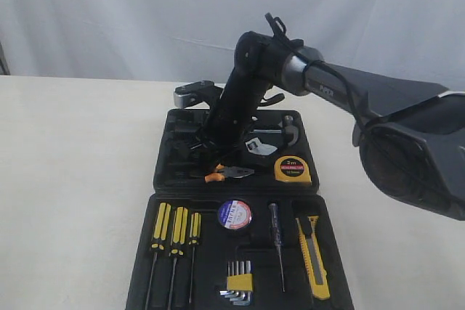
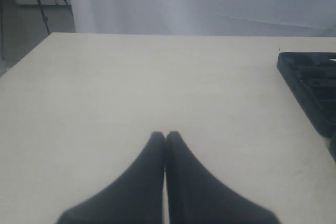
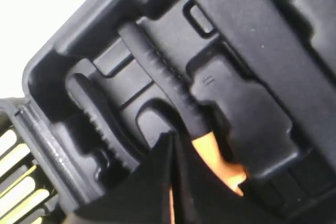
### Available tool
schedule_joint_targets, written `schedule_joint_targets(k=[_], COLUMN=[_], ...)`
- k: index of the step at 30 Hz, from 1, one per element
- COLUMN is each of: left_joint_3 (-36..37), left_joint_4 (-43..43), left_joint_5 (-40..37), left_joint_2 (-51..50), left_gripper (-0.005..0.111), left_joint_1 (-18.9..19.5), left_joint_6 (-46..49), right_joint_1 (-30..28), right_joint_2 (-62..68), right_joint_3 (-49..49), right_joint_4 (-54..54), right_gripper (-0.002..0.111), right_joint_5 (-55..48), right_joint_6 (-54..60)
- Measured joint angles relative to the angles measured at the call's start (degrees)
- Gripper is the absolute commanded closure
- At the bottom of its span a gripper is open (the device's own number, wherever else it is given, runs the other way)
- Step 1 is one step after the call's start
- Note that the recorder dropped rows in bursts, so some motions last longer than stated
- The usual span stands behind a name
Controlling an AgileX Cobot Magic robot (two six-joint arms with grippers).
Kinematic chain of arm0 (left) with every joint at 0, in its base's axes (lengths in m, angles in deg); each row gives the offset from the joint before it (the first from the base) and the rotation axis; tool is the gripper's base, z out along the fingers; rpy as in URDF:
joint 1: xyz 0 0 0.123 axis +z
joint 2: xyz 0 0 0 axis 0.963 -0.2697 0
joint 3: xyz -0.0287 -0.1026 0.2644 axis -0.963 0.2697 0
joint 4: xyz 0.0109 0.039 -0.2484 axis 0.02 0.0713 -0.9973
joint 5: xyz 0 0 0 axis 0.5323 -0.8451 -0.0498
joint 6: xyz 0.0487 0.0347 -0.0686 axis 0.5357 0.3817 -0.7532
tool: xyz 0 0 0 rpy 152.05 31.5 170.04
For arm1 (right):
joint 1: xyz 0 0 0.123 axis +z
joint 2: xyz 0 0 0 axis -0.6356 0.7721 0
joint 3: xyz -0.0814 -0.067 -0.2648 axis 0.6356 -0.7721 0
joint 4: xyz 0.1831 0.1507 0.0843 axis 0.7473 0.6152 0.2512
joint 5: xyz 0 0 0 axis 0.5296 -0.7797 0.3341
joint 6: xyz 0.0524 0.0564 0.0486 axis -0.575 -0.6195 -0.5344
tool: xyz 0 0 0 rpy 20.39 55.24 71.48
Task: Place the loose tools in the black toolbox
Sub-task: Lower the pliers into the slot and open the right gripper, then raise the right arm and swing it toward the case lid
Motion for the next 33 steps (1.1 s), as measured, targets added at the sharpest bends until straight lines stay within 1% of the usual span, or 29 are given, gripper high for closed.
schedule_joint_targets(k=[6,12,18,27,33], left_joint_3=[0.0,0.0,0.0,0.0,0.0], left_joint_4=[0.0,0.0,0.0,0.0,0.0], left_joint_5=[0.0,0.0,0.0,0.0,0.0], left_joint_2=[0.0,0.0,0.0,0.0,0.0], left_gripper=[0.107,0.107,0.107,0.107,0.107], left_joint_1=[0.0,0.0,0.0,0.0,0.0], left_joint_6=[0.0,0.0,0.0,0.0,0.0], right_joint_1=[0.0,0.0,0.0,0.0,0.0], right_joint_2=[-2.4,-3.2,-0.9,-0.9,-6.8], right_joint_3=[0.0,0.0,0.0,0.1,0.0], right_joint_4=[-1.0,-4.6,-4.8,-4.6,-4.8], right_gripper=[0.109,0.109,0.109,0.109,0.109], right_joint_5=[-0.2,-1.5,-1.6,-1.7,-1.9], right_joint_6=[0.0,0.0,-0.7,-0.9,-1.3])
